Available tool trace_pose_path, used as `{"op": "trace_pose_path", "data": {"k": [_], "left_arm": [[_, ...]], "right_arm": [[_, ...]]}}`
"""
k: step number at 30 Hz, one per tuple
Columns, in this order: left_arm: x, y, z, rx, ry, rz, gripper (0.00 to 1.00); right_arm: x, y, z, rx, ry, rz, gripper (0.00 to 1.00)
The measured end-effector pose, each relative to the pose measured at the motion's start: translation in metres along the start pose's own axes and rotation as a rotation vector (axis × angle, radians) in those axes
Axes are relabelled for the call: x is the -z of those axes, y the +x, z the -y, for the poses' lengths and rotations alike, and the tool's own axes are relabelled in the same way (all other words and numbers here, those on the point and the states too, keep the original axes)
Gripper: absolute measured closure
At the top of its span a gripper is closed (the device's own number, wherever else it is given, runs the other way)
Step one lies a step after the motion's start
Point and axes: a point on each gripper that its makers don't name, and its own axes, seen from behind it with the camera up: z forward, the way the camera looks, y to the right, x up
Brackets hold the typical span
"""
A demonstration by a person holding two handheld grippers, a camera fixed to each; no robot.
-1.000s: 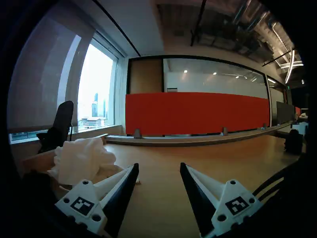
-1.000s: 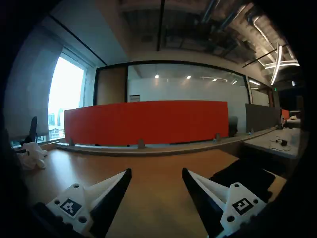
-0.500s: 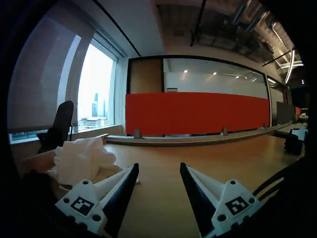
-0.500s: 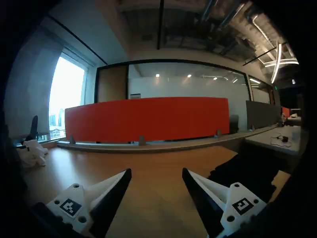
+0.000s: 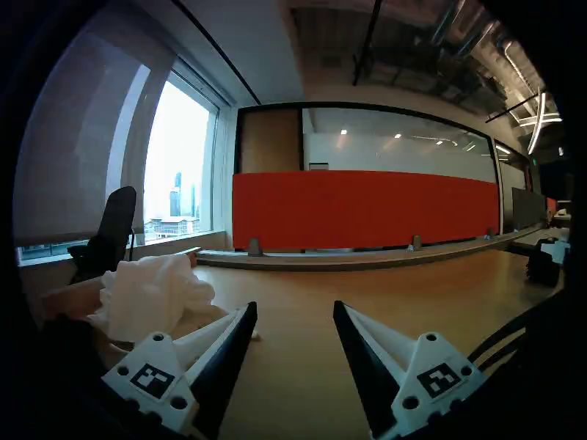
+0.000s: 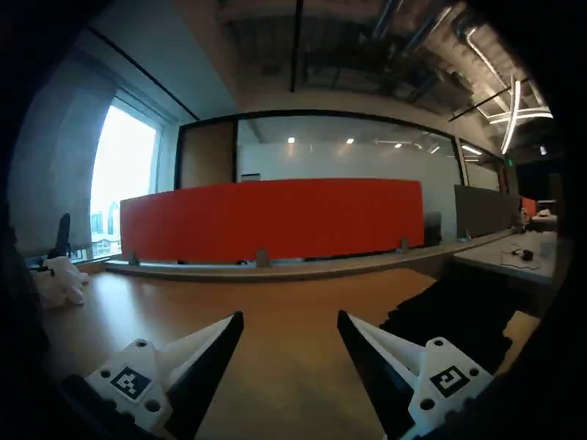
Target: Fold towel
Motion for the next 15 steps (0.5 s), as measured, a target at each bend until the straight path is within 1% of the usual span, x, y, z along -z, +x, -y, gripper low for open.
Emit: {"op": "trace_pose_path", "data": {"k": [9,15], "left_arm": [[0.0001,-0.0003,0.0005,0.0,0.0,0.0,0.24],[0.0001,-0.0003,0.0002,0.0,0.0,0.0,0.24]], "right_arm": [[0.0032,-0.0026,0.0084,0.046,0.017,-0.008,0.01],[0.0024,-0.0028,0.0084,0.049,0.011,-0.006,0.01]]}}
